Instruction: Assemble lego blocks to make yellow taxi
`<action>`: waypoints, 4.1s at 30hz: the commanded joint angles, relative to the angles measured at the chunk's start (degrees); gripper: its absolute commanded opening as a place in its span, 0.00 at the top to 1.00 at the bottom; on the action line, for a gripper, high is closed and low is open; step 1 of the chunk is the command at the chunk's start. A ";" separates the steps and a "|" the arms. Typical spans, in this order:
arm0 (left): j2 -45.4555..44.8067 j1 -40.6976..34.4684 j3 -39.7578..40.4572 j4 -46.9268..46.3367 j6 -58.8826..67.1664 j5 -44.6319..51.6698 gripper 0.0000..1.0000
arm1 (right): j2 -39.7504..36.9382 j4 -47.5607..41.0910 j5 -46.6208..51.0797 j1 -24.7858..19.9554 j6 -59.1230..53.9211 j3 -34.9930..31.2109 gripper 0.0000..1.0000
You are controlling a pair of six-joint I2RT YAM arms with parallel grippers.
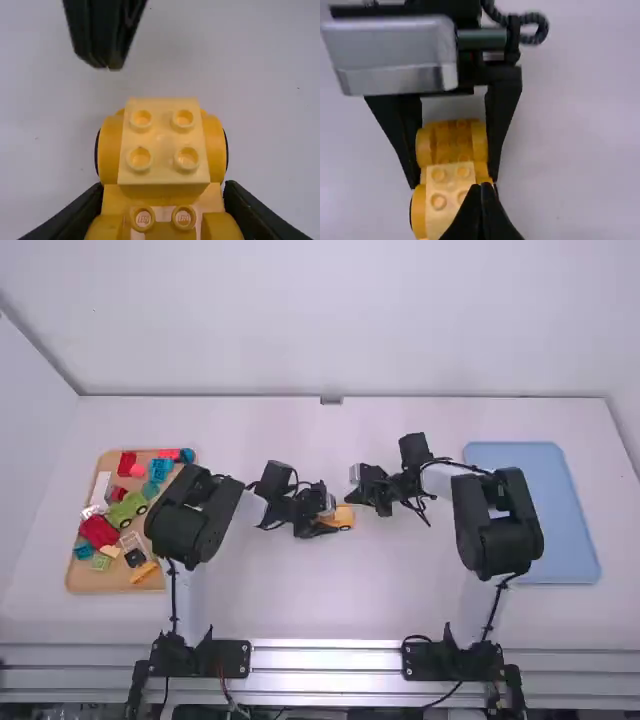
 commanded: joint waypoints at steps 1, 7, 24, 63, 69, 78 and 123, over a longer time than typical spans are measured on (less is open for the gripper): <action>2.38 0.20 -1.88 -2.08 -0.04 -6.97 0.67 | -0.33 -0.02 -6.19 -0.72 -2.62 -0.44 1.00; 2.38 0.22 -1.88 -1.42 -0.07 -7.08 0.67 | 1.22 3.72 -4.92 1.40 1.99 -3.26 1.00; 2.38 0.20 -1.70 -1.86 -0.04 -7.08 0.68 | 6.54 5.49 4.37 2.45 8.83 -6.01 1.00; 2.14 0.17 0.37 -5.07 2.12 -11.54 0.18 | -10.12 -14.23 9.55 -6.47 12.41 7.89 0.02; 0.50 0.22 1.27 -6.23 1.51 -11.50 0.05 | -12.79 -1.07 29.20 -1.95 30.12 7.72 0.02; -3.28 0.20 6.40 -21.33 2.14 -11.65 0.01 | -15.54 -0.09 31.82 0.33 31.23 5.97 0.02; -24.50 45.46 24.94 -66.42 -60.28 -53.64 0.01 | -23.56 31.41 17.18 -4.17 35.34 -7.08 0.02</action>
